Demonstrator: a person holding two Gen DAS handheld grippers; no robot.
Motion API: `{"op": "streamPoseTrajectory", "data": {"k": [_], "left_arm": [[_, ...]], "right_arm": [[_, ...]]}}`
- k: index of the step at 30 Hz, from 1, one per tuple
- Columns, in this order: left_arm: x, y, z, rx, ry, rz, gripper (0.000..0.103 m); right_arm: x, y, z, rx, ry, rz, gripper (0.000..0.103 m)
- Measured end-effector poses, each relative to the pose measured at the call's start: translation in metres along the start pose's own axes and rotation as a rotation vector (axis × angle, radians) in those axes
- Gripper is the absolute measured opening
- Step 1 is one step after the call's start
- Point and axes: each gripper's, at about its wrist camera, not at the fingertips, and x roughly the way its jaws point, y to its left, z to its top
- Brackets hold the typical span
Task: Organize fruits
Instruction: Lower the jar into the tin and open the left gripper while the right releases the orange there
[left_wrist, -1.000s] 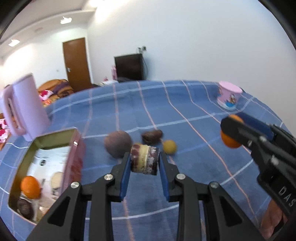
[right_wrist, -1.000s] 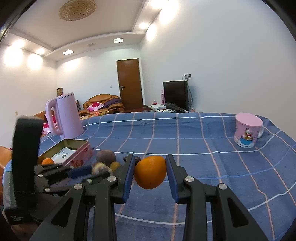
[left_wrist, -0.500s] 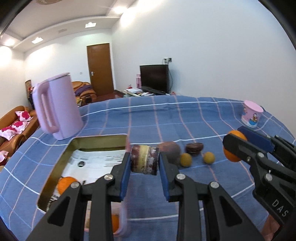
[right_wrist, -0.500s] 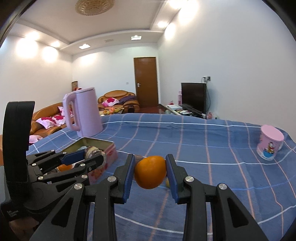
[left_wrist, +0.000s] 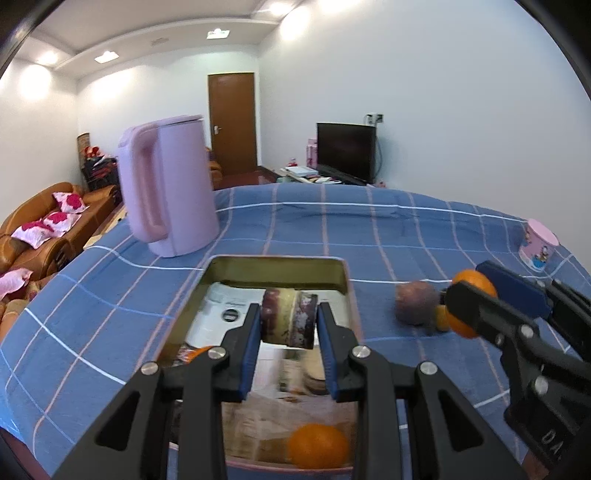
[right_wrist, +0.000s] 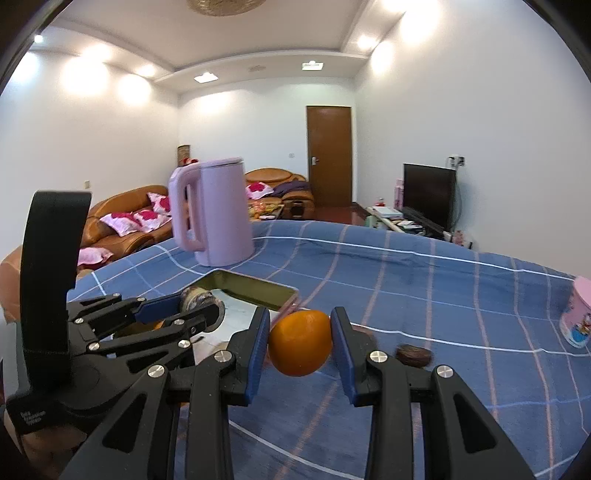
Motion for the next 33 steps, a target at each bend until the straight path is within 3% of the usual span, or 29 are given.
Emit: {"op": "streamPoseTrajectory", "data": {"k": [15,33], "left_arm": [[0.016,0.059,0.005,-0.111,0.032,0.030,0.031],[0.036,0.064,0.004,-0.099,0.100,0.009,0.031]], "right_arm": [[0.040,0.052,0.000,-0.054,0.060,0.099,0.036],[0.069,0.068,-0.008,-0.086,0.157,0.144,0.036]]}}
